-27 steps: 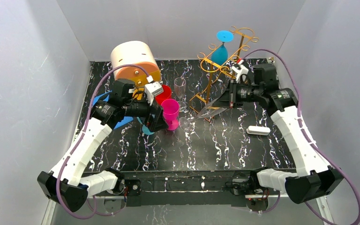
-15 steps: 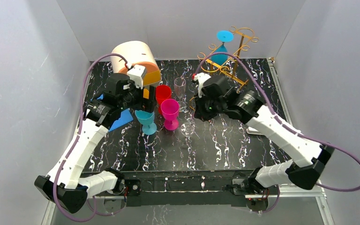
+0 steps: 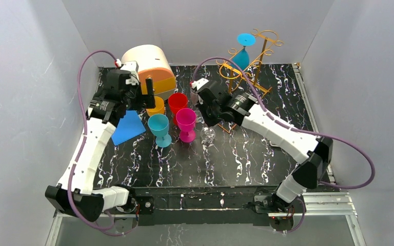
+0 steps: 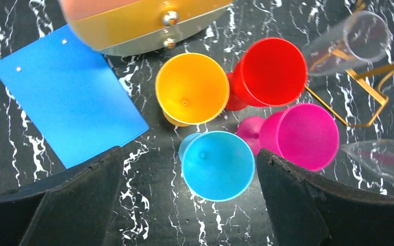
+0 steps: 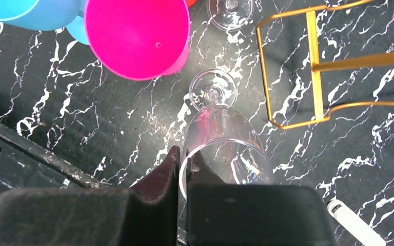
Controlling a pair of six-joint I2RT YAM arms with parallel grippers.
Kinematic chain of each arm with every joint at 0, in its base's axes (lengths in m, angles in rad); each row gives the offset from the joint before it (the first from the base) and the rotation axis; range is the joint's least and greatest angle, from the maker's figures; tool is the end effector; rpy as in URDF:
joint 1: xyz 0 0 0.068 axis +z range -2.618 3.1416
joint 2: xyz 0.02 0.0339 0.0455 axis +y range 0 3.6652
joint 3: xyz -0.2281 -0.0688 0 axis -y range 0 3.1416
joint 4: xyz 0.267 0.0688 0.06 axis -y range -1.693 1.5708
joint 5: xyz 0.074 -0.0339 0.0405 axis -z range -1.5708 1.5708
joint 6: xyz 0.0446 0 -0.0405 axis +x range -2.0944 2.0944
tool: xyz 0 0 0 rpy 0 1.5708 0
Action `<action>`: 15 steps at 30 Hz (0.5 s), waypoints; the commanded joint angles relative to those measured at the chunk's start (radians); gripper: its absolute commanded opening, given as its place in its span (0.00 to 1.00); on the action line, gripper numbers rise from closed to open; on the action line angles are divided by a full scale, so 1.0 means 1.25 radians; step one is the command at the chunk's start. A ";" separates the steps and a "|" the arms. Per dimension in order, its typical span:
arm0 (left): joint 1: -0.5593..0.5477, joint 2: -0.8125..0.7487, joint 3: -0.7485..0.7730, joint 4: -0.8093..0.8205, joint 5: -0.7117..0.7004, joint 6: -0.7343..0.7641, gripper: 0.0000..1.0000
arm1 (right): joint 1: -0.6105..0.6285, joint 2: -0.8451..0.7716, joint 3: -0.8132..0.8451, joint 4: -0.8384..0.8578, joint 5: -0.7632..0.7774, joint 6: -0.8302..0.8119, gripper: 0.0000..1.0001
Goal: Take the wine glass off the wine glass rack
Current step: Place the wine glass at the center of the board.
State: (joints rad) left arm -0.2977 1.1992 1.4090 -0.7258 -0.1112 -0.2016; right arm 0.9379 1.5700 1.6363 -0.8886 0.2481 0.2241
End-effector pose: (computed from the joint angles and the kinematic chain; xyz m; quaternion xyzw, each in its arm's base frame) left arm 0.2775 -0.0800 0.3819 0.0135 0.8631 -0.0776 0.4988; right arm 0.2230 0.2854 0.3333 -0.2803 0.8812 0.1028 0.3664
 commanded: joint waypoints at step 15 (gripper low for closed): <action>0.176 0.035 0.056 -0.050 0.120 -0.064 0.98 | -0.065 0.142 0.117 0.084 -0.042 -0.057 0.05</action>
State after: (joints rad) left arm -0.0868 1.2770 1.4544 -0.7681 0.0189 -0.2741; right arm 0.8757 1.7203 1.7222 -0.8169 0.2169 0.1745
